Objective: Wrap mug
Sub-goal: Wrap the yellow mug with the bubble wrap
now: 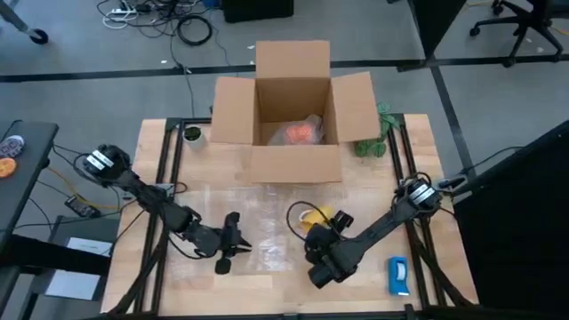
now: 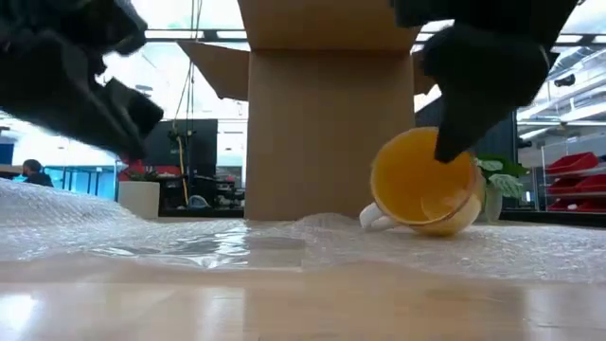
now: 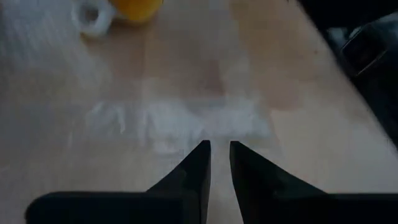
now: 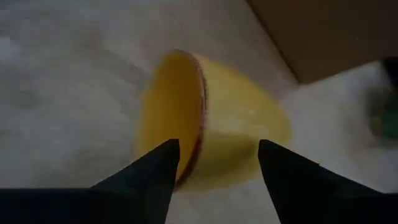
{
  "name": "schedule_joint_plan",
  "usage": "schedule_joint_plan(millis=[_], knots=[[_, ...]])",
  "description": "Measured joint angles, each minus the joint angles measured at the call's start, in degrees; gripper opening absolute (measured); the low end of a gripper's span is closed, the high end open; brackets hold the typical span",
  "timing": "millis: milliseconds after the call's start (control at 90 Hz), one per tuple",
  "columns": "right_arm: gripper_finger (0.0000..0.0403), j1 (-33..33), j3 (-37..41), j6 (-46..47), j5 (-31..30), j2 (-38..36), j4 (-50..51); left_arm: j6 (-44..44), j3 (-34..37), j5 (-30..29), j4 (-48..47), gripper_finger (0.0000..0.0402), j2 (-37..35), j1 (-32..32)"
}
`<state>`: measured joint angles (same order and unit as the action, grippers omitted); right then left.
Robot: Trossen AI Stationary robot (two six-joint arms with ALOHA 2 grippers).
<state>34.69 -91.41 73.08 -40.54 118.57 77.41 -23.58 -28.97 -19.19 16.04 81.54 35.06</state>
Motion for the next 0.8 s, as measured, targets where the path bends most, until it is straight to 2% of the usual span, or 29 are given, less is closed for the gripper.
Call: schedule_joint_plan(millis=[244, 378, 511, 578, 800], knots=[[0.02, 0.8, -0.7, 6.7, 1.5, 0.0, 12.8, -4.0, 0.0, 1.1, -3.5, 0.0044, 1.6, -0.7], [0.0201, 0.9, -0.1, 4.7, 1.2, 0.0, 9.5, -4.1, 0.0, 1.5, -3.8, 0.0044, 1.6, -0.8], [0.0201, -0.5, 2.8, -4.2, 0.4, 0.0, -2.1, -4.1, 0.0, 1.5, -4.3, 0.0044, 1.6, -0.9], [0.0198, -1.5, 3.5, -7.6, 0.2, -0.1, -4.4, -4.1, 0.0, 1.5, -4.8, 0.0044, 1.6, -0.8], [0.0169, -2.4, 3.4, -5.5, 1.3, 0.0, 1.8, -4.2, 0.0, 1.8, -5.8, 0.0044, 1.6, -0.8]])
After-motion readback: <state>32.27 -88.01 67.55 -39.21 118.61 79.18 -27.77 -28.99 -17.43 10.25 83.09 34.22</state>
